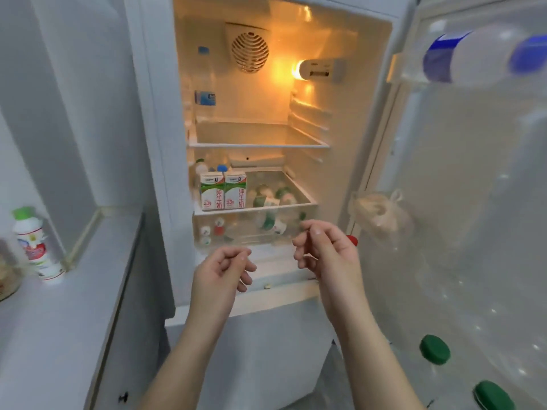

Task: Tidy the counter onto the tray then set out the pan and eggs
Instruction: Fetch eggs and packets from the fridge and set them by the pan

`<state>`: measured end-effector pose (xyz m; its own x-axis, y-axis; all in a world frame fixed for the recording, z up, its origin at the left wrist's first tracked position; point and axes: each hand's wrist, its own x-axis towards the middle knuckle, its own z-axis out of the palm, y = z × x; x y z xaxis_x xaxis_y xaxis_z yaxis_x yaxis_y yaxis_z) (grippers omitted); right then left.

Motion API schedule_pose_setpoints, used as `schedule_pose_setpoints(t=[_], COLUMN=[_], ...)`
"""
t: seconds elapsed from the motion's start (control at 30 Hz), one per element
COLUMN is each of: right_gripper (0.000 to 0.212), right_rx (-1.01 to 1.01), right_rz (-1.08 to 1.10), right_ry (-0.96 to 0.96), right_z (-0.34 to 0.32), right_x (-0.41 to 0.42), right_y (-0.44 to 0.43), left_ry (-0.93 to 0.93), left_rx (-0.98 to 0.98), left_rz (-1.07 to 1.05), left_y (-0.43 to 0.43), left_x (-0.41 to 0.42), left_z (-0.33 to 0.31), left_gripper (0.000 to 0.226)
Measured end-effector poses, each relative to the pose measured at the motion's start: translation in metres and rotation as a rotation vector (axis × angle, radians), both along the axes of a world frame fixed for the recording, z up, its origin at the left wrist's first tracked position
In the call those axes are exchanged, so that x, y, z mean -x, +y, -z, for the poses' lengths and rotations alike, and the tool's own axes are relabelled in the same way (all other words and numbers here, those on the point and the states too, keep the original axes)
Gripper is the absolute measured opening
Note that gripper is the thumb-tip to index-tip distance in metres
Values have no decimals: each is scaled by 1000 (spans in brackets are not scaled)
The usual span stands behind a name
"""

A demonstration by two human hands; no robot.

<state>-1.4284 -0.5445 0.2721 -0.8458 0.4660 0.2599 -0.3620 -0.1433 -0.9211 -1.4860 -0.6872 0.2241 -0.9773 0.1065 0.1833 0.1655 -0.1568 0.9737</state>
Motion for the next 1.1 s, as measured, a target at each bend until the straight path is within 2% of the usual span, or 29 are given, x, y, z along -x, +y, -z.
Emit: schedule_pose_setpoints(t=[0.27, 0.43, 0.6, 0.73, 0.9, 1.1], right_gripper=[25, 20, 25, 26, 29, 20], right_rx=[-78, -300, -590, -712, -786, -894], right_rz=[226, 471, 870, 1136, 1160, 1110], right_ry=[95, 46, -184, -382, -679, -823], right_z=[-33, -47, -57, -51, -34, -31], right_x=[22, 22, 28, 35, 39, 44], right_y=[48, 73, 93, 113, 130, 132], left_ry=[205, 372, 632, 789, 971, 1034], left_rx=[64, 93, 200, 255, 373, 414], left_rz=[246, 488, 728, 850, 982, 1066], left_y=[89, 157, 203, 232, 253, 266], left_x=[69, 101, 124, 141, 150, 158], left_z=[-30, -52, -75, -82, -77, -72], left_gripper=[16, 20, 16, 11, 4, 14])
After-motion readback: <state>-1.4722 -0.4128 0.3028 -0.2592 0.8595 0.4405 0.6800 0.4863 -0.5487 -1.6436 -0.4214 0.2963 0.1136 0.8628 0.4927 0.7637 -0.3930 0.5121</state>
